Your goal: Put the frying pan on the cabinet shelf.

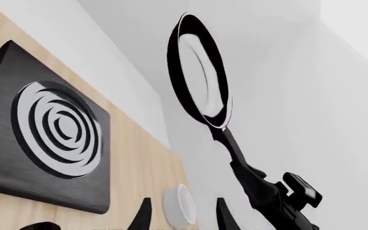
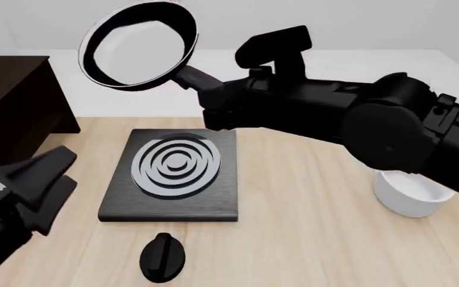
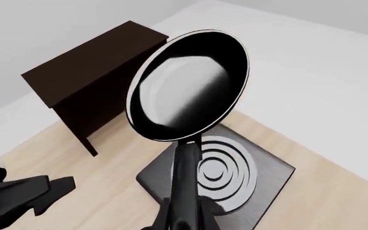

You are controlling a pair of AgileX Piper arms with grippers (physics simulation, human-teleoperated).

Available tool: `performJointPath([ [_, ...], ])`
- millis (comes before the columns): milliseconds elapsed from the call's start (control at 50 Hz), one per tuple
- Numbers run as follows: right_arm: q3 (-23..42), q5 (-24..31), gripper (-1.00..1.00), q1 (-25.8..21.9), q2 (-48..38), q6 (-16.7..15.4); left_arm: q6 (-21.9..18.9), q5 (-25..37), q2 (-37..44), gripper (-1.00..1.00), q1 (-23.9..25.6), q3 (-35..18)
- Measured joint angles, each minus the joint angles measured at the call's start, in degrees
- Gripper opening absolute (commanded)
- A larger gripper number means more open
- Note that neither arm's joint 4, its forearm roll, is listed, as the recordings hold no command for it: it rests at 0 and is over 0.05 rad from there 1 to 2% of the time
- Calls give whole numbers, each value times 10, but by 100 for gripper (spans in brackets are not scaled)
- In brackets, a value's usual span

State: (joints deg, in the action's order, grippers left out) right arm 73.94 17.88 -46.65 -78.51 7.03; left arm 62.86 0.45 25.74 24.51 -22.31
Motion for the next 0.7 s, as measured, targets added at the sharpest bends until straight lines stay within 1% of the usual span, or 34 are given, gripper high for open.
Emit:
performJointPath([
  [340, 35, -16, -100, -40, -48, 10, 26, -14, -8, 100, 8, 13],
  [700, 25, -45, -100, -85, -84, 15, 53, -27, -15, 100, 9, 23],
])
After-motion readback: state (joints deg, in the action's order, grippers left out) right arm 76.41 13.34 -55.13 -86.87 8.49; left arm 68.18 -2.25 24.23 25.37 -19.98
